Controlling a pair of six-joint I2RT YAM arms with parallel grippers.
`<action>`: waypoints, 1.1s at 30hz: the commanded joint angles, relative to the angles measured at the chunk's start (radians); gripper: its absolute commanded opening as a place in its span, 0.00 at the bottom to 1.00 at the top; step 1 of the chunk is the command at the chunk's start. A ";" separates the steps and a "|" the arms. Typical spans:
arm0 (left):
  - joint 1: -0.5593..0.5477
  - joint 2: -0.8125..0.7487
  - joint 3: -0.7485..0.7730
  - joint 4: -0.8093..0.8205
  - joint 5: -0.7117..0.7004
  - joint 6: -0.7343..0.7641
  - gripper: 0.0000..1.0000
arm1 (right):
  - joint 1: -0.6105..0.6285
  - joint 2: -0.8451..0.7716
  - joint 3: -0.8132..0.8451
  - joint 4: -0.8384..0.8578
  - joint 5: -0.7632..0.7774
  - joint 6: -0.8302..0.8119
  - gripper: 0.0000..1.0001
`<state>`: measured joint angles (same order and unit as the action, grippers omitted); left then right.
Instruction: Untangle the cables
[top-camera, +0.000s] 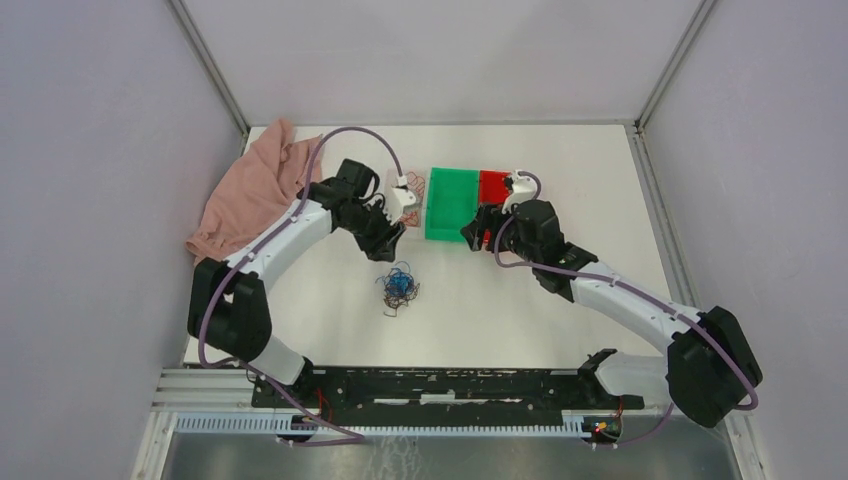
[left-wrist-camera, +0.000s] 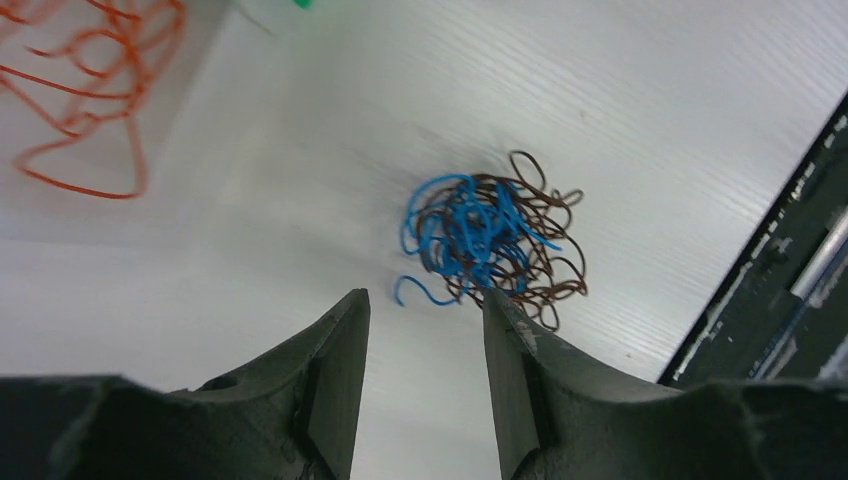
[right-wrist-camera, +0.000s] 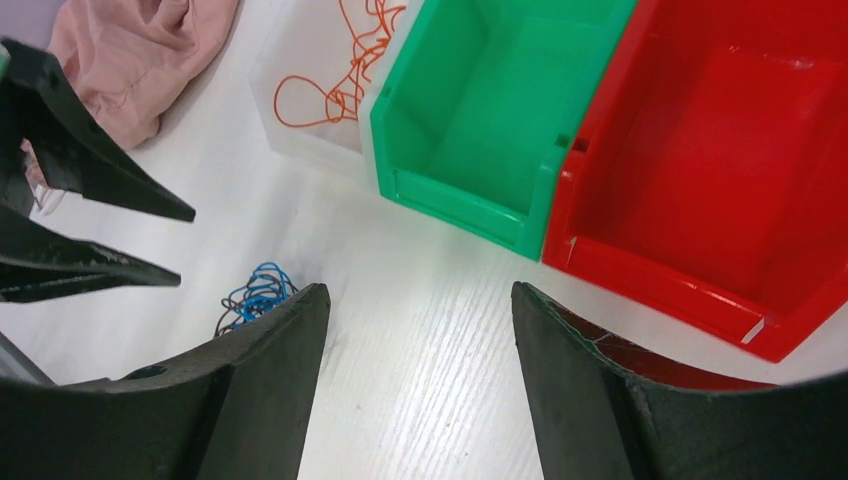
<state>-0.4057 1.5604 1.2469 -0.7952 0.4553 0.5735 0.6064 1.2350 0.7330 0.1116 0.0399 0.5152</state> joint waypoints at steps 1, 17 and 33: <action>-0.024 -0.070 -0.107 0.037 0.125 0.039 0.52 | -0.002 -0.037 -0.028 0.067 -0.075 0.021 0.73; -0.099 0.074 -0.099 0.067 0.074 0.152 0.50 | -0.002 -0.040 -0.038 0.062 -0.209 0.046 0.68; -0.084 0.019 -0.169 0.068 0.052 0.188 0.26 | 0.180 0.162 -0.021 0.121 -0.238 0.111 0.64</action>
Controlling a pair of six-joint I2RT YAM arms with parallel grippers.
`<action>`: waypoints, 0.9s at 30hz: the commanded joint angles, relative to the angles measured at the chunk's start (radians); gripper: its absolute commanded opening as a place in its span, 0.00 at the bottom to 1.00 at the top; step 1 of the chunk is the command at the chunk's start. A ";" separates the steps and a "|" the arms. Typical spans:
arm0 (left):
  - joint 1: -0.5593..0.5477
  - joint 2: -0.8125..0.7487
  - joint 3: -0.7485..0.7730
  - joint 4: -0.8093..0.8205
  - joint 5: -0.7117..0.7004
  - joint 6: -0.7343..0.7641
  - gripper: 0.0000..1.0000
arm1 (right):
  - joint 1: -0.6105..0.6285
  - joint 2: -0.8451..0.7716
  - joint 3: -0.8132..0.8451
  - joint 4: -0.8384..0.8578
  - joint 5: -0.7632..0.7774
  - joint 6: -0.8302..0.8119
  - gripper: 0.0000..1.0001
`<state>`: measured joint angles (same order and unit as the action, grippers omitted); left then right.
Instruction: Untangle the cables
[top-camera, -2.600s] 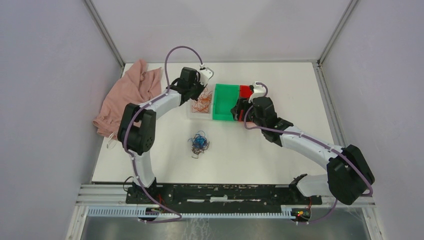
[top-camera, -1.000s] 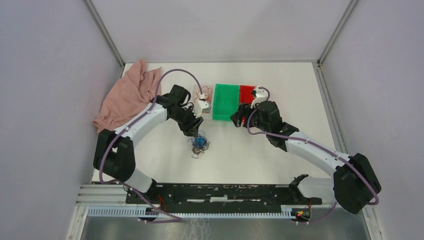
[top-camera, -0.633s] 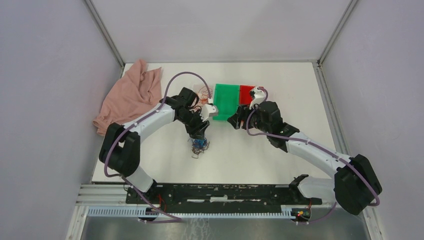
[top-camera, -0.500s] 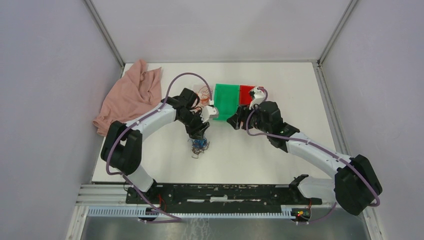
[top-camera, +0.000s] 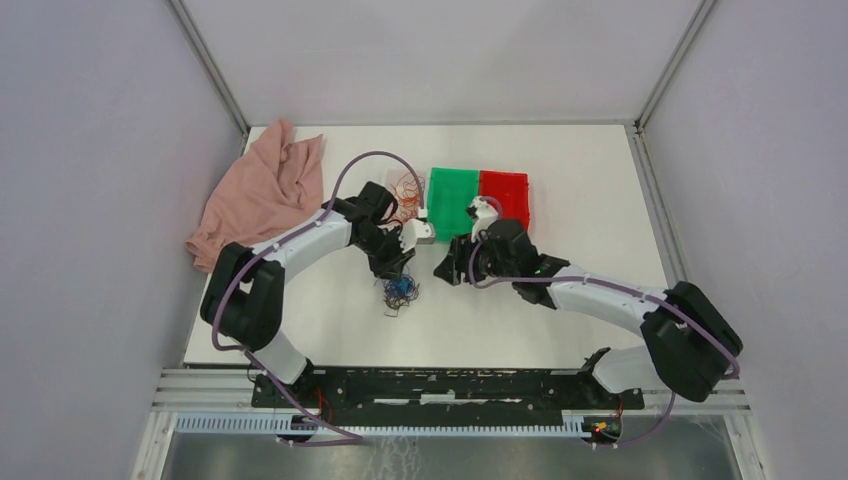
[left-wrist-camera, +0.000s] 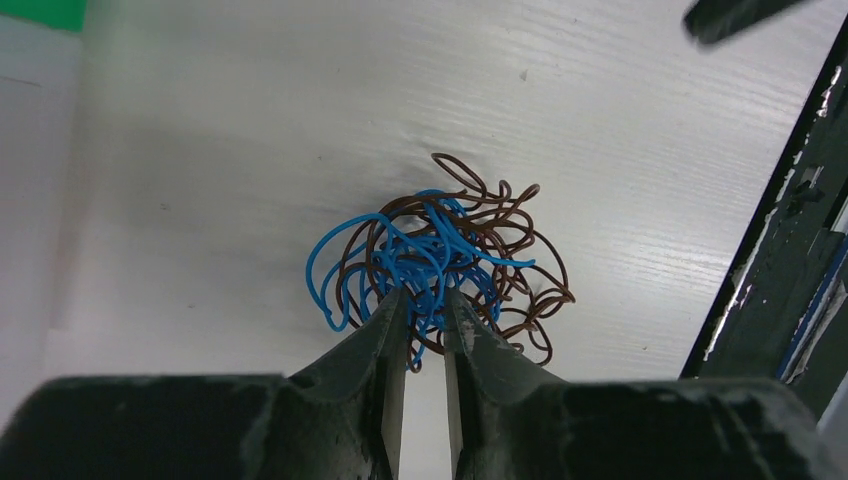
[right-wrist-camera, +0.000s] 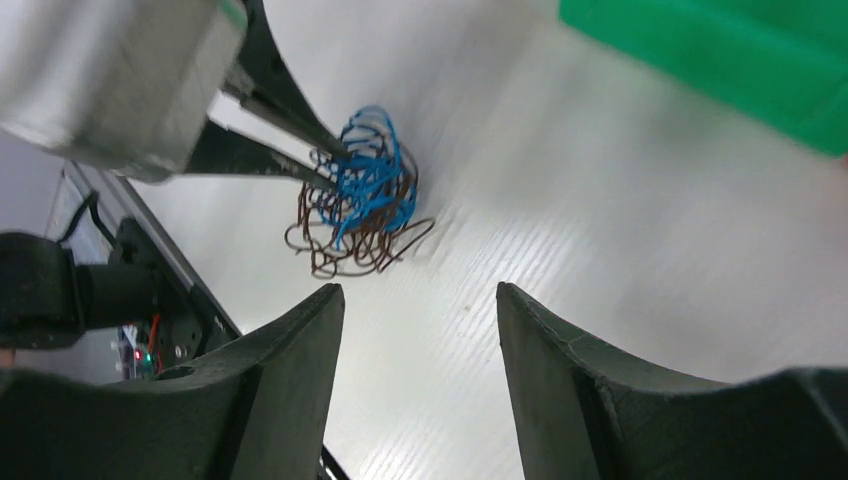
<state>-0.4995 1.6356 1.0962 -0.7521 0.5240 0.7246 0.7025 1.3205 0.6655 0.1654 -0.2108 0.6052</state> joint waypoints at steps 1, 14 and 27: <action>0.016 -0.063 -0.031 0.032 -0.018 0.034 0.24 | 0.104 0.103 0.050 0.089 0.019 0.041 0.62; 0.048 -0.118 -0.093 0.095 -0.021 0.008 0.18 | 0.188 0.373 0.116 0.290 0.067 0.137 0.51; 0.055 -0.169 -0.175 0.159 -0.087 0.041 0.06 | 0.188 0.169 0.110 0.095 0.156 0.032 0.01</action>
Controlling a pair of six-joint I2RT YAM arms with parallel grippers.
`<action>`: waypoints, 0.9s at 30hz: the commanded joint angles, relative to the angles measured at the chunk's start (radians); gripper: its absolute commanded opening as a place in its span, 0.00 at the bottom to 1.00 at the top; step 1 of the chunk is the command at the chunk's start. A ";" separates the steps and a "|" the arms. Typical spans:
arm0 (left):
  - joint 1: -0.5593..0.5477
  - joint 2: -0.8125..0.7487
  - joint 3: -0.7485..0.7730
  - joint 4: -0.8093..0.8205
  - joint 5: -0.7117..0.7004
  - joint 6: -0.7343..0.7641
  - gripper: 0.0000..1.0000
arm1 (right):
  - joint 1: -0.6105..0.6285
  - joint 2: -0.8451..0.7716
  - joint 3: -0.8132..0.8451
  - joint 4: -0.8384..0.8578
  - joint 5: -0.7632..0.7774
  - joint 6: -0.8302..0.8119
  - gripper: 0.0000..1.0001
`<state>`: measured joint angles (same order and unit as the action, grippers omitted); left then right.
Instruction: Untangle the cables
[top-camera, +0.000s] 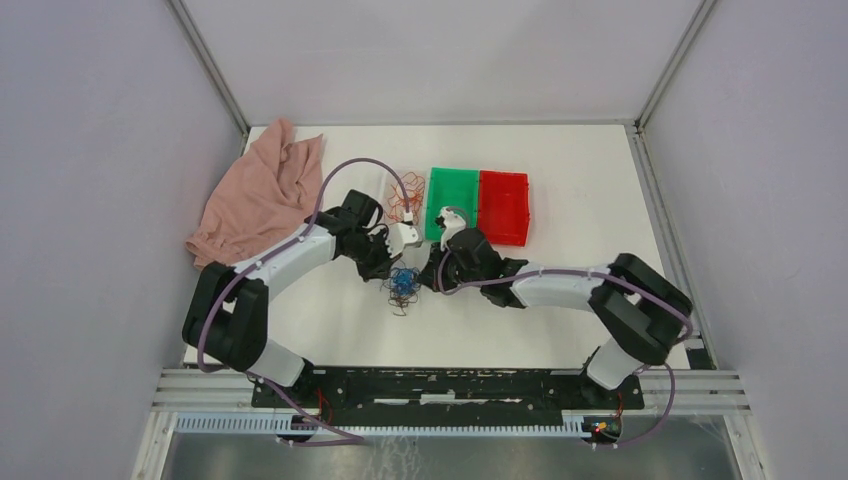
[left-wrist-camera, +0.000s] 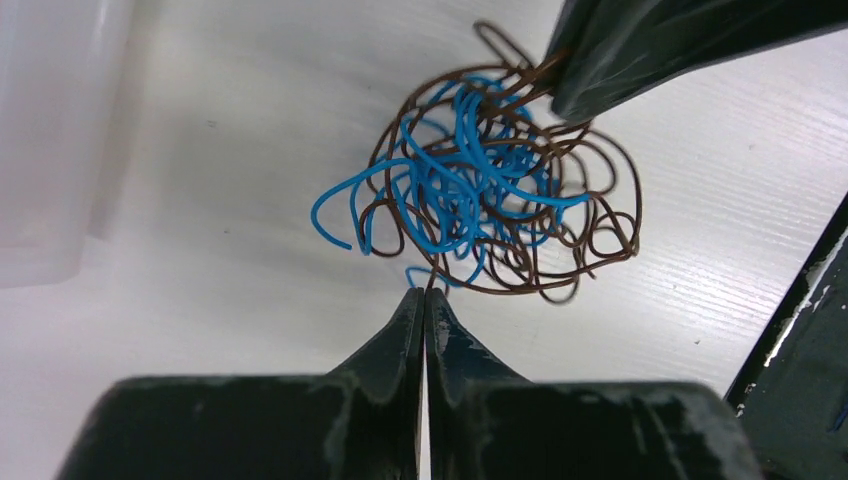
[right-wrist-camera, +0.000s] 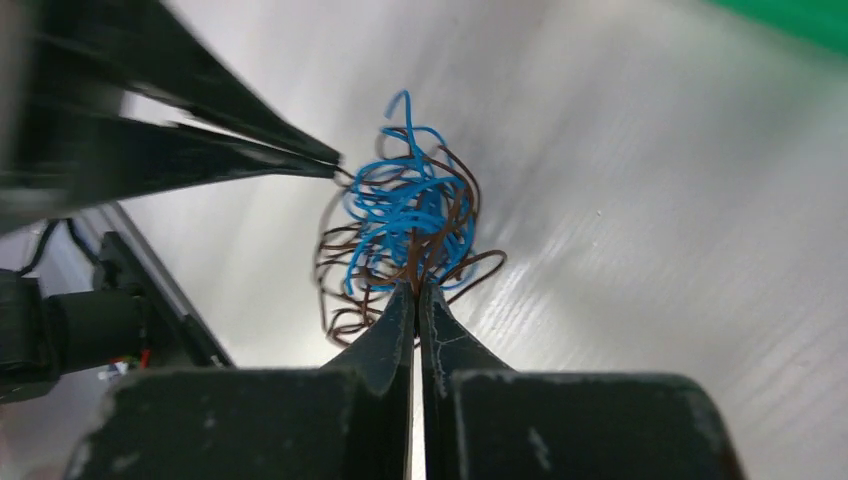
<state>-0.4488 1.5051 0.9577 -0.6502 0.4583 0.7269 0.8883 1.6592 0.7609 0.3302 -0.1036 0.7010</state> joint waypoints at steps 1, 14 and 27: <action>0.004 -0.041 -0.050 0.065 -0.024 0.039 0.06 | 0.002 -0.199 0.012 -0.096 0.048 -0.071 0.00; 0.165 -0.240 0.093 -0.234 0.189 0.165 0.10 | 0.001 -0.384 0.090 -0.313 -0.031 -0.117 0.06; 0.143 -0.347 0.054 -0.273 0.319 0.065 0.56 | 0.002 -0.341 0.142 -0.239 0.067 0.035 0.04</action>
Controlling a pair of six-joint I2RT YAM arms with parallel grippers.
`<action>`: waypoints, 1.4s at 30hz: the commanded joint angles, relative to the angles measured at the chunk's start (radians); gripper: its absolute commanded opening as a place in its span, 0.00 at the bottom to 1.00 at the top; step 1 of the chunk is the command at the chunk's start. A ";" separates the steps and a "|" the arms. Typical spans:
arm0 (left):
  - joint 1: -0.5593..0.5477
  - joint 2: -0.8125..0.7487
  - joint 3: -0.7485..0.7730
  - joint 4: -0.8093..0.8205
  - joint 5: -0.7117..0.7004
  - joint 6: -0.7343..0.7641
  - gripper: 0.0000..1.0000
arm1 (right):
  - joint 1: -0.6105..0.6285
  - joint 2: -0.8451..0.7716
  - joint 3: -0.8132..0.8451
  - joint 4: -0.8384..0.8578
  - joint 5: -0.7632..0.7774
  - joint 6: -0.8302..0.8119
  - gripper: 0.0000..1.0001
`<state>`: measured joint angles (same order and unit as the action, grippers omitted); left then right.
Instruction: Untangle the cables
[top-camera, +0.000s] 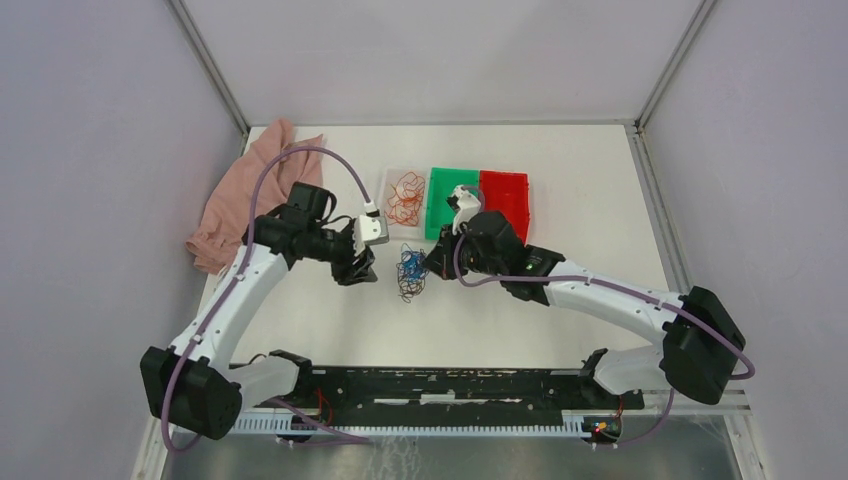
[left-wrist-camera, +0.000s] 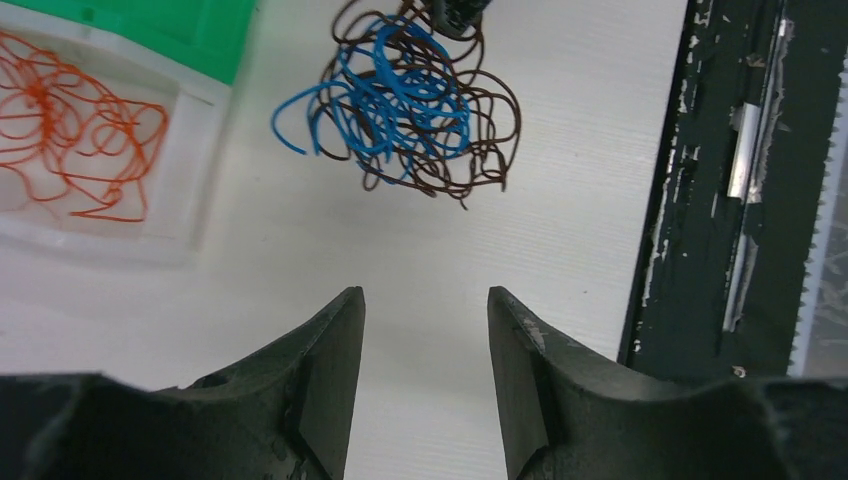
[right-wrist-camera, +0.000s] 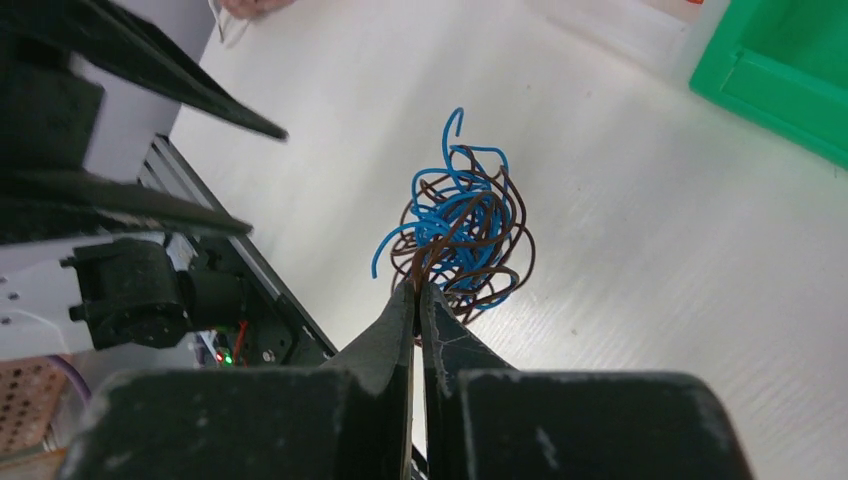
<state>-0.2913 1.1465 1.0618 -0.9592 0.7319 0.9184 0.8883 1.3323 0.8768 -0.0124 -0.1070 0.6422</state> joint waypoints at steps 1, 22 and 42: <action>-0.014 0.003 -0.072 0.064 0.043 -0.168 0.58 | 0.002 -0.020 0.020 0.126 0.087 0.128 0.04; -0.073 -0.110 -0.246 0.540 -0.006 -0.585 0.41 | 0.003 -0.043 -0.063 0.376 0.164 0.485 0.00; -0.074 -0.204 -0.198 0.460 -0.245 -0.228 0.03 | 0.003 -0.154 -0.182 0.163 0.248 0.396 0.07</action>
<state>-0.3645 0.9752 0.7895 -0.5179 0.5701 0.5762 0.8883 1.1973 0.6895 0.2260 0.1074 1.0954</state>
